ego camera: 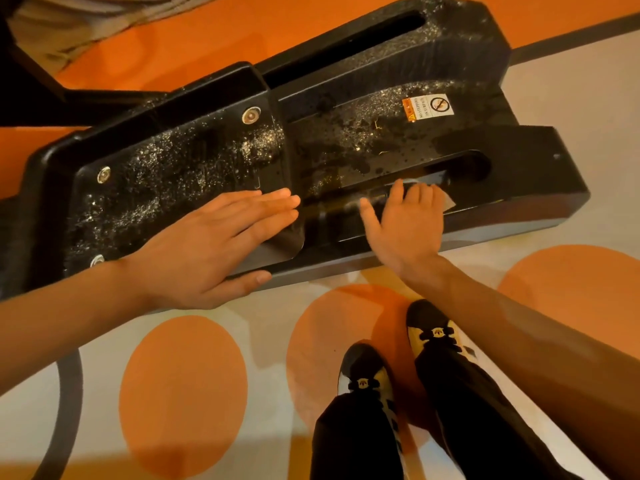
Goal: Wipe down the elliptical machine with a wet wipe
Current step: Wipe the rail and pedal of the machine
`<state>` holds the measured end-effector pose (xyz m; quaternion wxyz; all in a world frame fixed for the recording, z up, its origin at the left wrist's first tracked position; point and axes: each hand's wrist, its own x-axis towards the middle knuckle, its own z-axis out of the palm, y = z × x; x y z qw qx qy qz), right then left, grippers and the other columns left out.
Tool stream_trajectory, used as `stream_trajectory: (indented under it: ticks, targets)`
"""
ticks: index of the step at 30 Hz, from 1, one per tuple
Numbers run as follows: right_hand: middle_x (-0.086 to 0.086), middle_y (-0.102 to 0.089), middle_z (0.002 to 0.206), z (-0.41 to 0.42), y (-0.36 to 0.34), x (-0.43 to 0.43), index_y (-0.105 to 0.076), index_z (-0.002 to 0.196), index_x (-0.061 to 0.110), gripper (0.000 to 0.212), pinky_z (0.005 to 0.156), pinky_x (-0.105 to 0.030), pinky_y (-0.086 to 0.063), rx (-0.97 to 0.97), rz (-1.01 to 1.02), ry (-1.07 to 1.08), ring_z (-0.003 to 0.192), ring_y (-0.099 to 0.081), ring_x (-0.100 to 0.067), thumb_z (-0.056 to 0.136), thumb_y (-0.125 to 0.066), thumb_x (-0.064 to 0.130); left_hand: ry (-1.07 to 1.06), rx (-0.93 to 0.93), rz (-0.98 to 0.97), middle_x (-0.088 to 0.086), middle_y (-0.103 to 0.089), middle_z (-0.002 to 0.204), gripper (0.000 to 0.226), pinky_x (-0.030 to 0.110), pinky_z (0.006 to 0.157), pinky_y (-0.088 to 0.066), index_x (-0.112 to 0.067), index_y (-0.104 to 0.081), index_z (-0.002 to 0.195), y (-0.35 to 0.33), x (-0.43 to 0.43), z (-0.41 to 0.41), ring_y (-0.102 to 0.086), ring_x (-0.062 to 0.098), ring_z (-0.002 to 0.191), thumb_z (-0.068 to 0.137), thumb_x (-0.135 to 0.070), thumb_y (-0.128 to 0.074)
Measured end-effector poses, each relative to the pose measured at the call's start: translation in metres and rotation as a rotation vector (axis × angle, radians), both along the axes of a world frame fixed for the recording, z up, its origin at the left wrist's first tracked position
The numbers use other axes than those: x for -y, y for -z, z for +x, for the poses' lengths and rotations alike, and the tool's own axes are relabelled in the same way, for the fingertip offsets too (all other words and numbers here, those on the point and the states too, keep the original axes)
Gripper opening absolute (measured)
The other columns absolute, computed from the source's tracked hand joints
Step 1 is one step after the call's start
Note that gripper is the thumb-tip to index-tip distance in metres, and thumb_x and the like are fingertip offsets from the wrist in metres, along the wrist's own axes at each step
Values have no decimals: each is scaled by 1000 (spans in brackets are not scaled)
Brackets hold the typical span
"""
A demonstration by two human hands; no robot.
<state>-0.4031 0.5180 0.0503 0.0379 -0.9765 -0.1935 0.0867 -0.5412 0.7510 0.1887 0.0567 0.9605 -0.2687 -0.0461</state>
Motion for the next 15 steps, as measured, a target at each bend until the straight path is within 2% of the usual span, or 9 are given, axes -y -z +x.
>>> stream_trajectory:
  ticks: [3, 8, 11, 13, 15]
  targets:
    - [-32, -31, 159, -12, 7, -3, -27, 159, 4, 82, 126, -53, -12, -11, -27, -107, 152, -23, -43, 103, -8, 61, -1, 1, -2, 18, -34, 165, 69, 52, 123, -30, 0, -36, 156, 0, 0, 0, -28, 30, 156, 110, -51, -32]
    - [-24, -29, 162, 0, 19, 49, -32, 156, -1, 67, 127, -50, -17, 116, 137, -235, 153, -22, -37, 103, -24, 40, -2, -2, -6, 18, -34, 165, 68, 51, 123, -30, -1, -35, 156, -1, 0, 0, -27, 30, 157, 109, -51, -33]
    - [-23, -21, 167, 2, 19, 73, -32, 158, 5, 62, 128, -49, -7, 102, 254, -179, 158, -9, -34, 103, -23, 33, -1, -1, -4, 18, -34, 165, 68, 51, 123, -30, -2, -34, 156, 0, -1, -1, -28, 31, 156, 109, -51, -34]
    - [-20, -25, 166, 2, 21, 79, -35, 157, 10, 58, 128, -46, -8, 122, 295, -172, 157, -13, -32, 104, -26, 30, 0, 0, -1, 18, -34, 165, 68, 51, 123, -30, -2, -34, 156, 1, -1, -1, -28, 31, 156, 109, -51, -34]
    - [-17, -44, 157, 6, 22, 77, -47, 150, 8, 49, 125, -46, -19, 159, 356, -228, 152, -32, -30, 103, -42, 19, 0, 1, 2, 18, -34, 165, 68, 51, 123, -30, -1, -35, 155, 0, -1, -1, -28, 31, 156, 109, -51, -35]
